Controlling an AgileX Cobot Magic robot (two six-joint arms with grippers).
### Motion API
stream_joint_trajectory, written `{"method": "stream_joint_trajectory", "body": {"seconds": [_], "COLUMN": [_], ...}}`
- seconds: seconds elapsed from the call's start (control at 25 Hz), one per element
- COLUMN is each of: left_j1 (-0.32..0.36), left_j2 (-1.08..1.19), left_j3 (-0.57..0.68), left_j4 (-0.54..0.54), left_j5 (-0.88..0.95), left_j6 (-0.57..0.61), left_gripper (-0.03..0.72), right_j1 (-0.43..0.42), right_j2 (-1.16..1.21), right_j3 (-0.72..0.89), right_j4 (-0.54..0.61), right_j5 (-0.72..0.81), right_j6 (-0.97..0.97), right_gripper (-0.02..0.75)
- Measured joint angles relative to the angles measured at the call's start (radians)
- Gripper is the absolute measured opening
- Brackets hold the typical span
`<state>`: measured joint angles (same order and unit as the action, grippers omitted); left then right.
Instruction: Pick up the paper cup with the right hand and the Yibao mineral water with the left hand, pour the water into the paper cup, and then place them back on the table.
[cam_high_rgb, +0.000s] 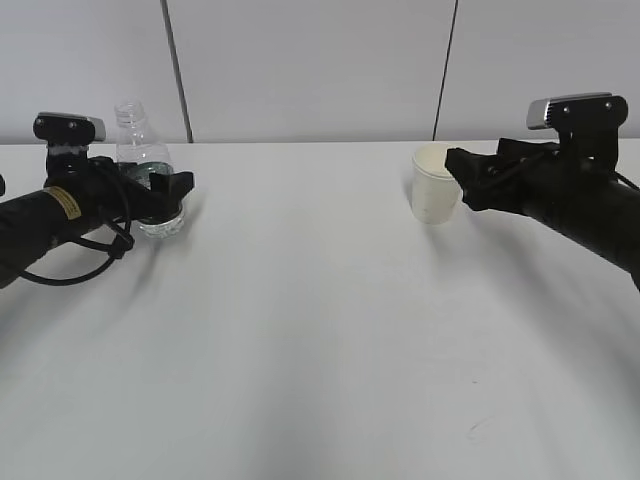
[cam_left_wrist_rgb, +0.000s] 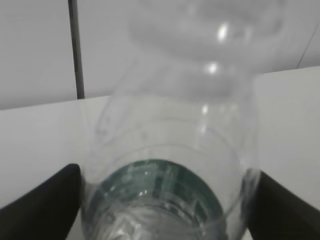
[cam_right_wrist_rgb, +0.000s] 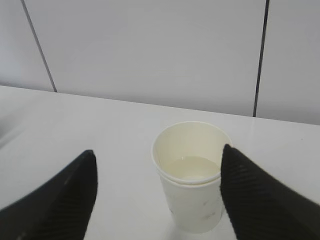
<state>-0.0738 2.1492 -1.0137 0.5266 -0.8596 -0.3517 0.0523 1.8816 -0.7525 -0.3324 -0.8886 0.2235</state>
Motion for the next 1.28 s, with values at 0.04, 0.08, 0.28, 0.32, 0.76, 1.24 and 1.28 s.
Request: {"method": "stream_joint_trajectory", "body": {"seconds": [0.04,0.08,0.28,0.32,0.76,1.24,1.28], "left_j1": [0.0,0.0,0.0,0.0,0.0,-0.013,-0.02], "left_j2": [-0.013,-0.03,-0.1,-0.113,-0.269,-0.416,-0.424], "left_j3": [0.007,0.013,0.019,0.02,0.022,-0.164,-0.188], "left_j4": [0.0,0.0,0.001,0.001,0.001,-0.001,-0.002], "left_j5": [-0.001,-0.001,0.0,0.001,0.115,0.627,0.683], "left_j6": [0.0,0.0,0.0,0.0,-0.003,-0.178,-0.185], "left_gripper": [0.593,0.593,0.592,0.592,0.59,0.58,0.578], "right_j1": [0.0,0.0,0.0,0.0,0.0,0.0,0.0], "right_j2": [0.0,0.0,-0.029,-0.041,-0.193,-0.266,-0.266], "right_j3": [0.0,0.0,0.002,0.002,-0.012,-0.26,-0.283], "right_j4": [0.0,0.0,-0.009,-0.011,-0.017,-0.126,-0.148], "right_j5": [0.0,0.0,0.004,0.003,0.092,0.528,0.57], "right_j6": [0.0,0.0,0.0,0.0,0.025,0.22,0.258], "right_gripper": [0.595,0.595,0.595,0.595,0.595,0.595,0.595]}}
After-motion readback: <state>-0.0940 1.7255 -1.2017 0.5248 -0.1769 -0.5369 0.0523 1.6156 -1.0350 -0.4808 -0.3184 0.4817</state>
